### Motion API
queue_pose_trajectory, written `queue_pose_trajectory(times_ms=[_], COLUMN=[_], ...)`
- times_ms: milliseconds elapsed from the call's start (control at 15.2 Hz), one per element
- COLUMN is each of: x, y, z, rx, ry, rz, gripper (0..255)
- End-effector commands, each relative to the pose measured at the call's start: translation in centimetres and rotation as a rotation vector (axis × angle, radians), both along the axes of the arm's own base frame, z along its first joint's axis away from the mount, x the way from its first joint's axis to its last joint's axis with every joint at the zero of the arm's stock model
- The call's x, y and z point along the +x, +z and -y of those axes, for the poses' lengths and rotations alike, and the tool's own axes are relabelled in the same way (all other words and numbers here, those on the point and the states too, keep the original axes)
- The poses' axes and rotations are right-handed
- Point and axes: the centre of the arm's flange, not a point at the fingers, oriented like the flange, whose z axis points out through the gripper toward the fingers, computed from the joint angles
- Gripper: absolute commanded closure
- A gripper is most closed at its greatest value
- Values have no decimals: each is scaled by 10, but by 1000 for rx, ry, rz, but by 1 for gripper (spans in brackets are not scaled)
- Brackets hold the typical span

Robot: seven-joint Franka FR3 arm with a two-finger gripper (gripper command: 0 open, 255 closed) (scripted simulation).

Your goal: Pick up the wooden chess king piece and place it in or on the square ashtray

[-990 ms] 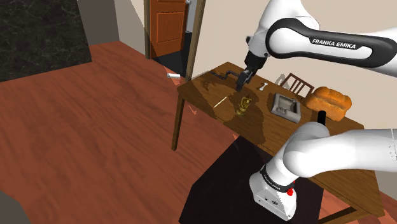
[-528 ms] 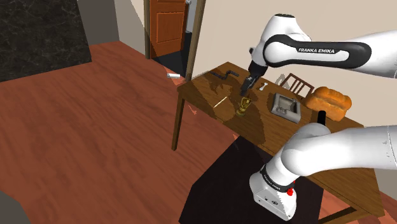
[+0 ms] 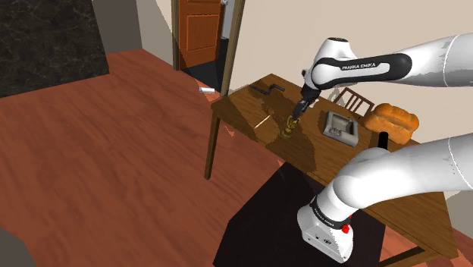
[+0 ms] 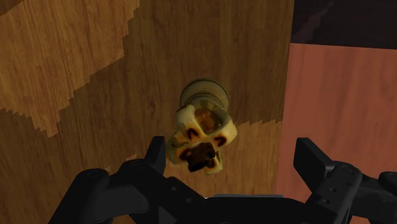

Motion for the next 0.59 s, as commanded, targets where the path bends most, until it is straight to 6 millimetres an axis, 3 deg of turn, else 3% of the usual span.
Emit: queue_pose_trajectory(times_ms=[0,528], x=[-1,0], y=[-12,-52], z=[15,17], rx=[2,2], ry=[-2,-2], rz=[-3,-3], gripper=[0,0])
